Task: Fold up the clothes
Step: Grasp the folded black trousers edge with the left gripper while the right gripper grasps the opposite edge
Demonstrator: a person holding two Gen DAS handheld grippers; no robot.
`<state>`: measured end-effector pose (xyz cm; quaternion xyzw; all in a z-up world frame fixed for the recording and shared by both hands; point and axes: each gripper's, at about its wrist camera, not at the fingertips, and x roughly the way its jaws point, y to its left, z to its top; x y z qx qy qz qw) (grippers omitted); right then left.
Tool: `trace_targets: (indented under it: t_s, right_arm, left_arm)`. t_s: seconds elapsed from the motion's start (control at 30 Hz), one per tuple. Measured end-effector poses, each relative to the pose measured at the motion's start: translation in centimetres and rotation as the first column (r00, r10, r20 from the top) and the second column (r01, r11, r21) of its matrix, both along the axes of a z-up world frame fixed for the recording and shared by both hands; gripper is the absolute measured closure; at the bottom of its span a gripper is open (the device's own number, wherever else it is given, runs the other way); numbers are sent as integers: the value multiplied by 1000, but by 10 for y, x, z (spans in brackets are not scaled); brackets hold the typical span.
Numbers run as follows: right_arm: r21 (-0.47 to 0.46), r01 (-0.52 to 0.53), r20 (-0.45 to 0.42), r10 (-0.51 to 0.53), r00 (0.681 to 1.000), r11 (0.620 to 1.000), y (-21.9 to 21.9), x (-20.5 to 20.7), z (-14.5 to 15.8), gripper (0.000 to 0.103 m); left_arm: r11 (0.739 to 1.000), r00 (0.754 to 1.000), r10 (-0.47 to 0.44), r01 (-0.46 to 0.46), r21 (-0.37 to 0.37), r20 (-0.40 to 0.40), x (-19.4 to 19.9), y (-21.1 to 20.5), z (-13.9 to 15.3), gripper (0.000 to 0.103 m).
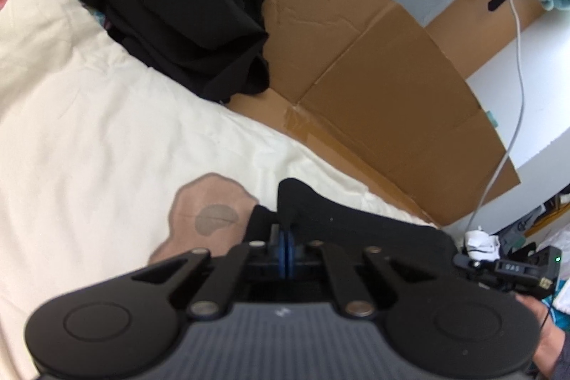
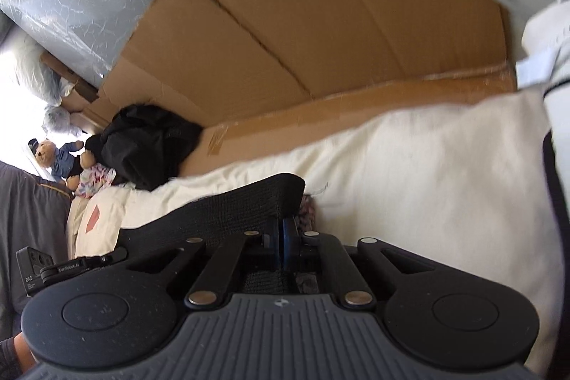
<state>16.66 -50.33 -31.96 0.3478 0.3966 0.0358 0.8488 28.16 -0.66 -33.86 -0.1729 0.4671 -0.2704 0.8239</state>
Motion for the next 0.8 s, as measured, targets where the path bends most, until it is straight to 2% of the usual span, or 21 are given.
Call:
trace_targets:
  t_s: [0.17,0.23,0.33,0.37,0.43,0.47,0.5,0.63,0.73,0.8]
  right_arm:
    - [-55,16,-30,-18,999,998,1,11,-3,102]
    - [-50,11,-48,-13,999,999,4,15,-8,101]
    - [-44,1,-63,-4,998,999,9,18,-10,98]
    - [-41,-1,-59,-1,998,999,10,17,-9,94]
    - [-19,-8,-48,7,999,1000,9,14,-6,78]
    - [-16,-3,-45,3,999,1000,8,12,-4,63]
    - [-15,4,-40,-5,999,1000,6,9,-2,58]
    - [-2,32,-38,-32,999,999,-2,-3,4,57]
    - [1,43,-44,-43,998,999,-4,-12,8,57]
    - [2,45,-46,-45,998,999,-3,-18,11,57]
  left_arm:
    - [998,1000,9,-10,59,3,7,-6,-5,101]
    - [998,999,16,-14,65,-37,10,-9,-13,98]
    - [998,998,42,-40,43,-56,3,-8,-10,81]
    - [998,997,44,-42,40,-56,1,-7,-9,72]
    - [998,999,16,-13,68,-47,-7,-6,-3,66]
    - [997,999,8,-5,74,-47,-10,-5,-1,65]
    - [998,999,1,2,67,-51,-13,-4,1,65]
    - [996,998,-36,39,79,-42,-28,-2,7,66]
    - [994,996,-52,59,95,-76,-38,2,7,75]
    - [990,992,-57,70,123,-110,-46,6,6,84]
